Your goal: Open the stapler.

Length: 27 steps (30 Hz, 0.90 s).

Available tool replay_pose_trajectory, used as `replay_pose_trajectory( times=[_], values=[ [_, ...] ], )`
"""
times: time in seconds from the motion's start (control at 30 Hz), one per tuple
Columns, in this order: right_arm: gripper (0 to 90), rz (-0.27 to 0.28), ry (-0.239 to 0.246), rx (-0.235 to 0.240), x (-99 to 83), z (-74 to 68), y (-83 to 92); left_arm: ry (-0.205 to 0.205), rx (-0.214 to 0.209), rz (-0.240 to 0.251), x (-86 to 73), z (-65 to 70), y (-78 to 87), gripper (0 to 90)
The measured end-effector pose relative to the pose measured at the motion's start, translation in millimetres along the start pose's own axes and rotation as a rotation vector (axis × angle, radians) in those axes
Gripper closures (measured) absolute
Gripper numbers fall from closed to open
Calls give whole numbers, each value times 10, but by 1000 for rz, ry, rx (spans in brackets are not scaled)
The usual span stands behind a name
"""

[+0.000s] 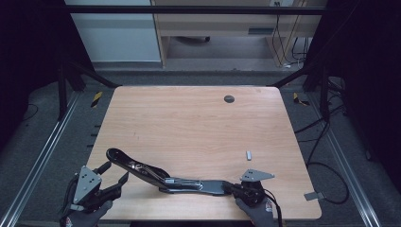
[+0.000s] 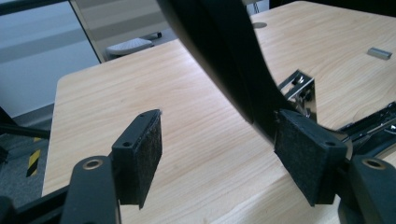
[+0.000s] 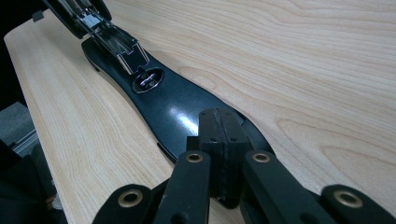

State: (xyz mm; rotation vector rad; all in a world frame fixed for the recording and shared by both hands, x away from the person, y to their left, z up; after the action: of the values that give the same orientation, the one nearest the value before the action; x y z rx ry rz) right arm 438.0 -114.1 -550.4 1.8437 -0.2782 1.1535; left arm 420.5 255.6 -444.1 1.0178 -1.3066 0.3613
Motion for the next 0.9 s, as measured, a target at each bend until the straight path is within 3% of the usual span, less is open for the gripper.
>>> replay_pose_trajectory(
  times=[0.27,0.73,0.9],
  values=[
    [900,-1,-3,-1,2,0,-1,16,1,-32,-119,-40,-28,358],
    [900,-6,-4,-3,9,1,-6,67,56,-69,-372,-205,-184,499],
    [889,-9,-5,-2,12,1,-6,74,45,-119,-536,-218,-323,528]
  ],
)
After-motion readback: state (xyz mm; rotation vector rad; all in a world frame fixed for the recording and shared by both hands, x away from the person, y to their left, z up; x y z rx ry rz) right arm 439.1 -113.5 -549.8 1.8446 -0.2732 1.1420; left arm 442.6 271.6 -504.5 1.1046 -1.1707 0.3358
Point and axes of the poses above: each handheld gripper's, and its own axes: y roughly backward along the jaws, x roughly out of its top, z roughly to its right, the point moved 8 cm from there along -y, roughly forward along the jaws, and after that the axes turned 11 degrees about -x, right-handed, at the moved point
